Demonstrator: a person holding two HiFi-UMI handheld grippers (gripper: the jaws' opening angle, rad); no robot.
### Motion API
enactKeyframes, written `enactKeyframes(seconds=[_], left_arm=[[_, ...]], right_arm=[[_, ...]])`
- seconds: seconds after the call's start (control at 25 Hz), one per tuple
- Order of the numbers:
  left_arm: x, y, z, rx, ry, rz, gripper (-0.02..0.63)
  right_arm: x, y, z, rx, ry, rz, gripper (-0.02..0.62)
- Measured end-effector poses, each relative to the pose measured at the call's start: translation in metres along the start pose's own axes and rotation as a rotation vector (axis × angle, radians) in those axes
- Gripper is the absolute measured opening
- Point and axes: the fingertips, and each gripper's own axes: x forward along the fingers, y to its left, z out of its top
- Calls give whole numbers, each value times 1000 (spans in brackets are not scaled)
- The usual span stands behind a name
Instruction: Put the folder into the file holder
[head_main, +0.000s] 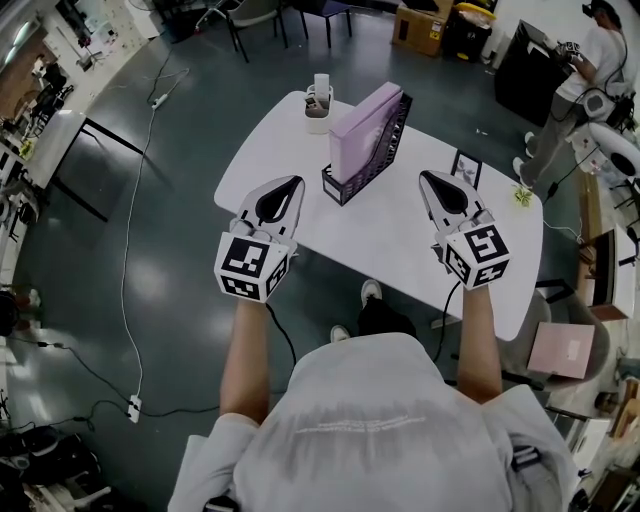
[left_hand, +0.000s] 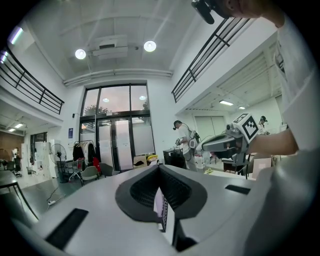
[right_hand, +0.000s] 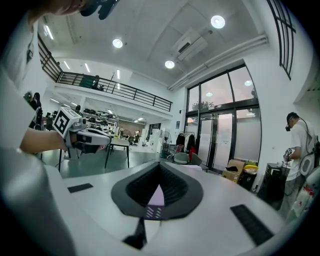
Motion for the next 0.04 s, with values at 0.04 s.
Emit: enactKeyframes(seconds=[0.04], left_arm=[[1, 1, 0, -1, -1, 1, 14]], right_arm=[[2, -1, -1, 0, 1, 1, 25]])
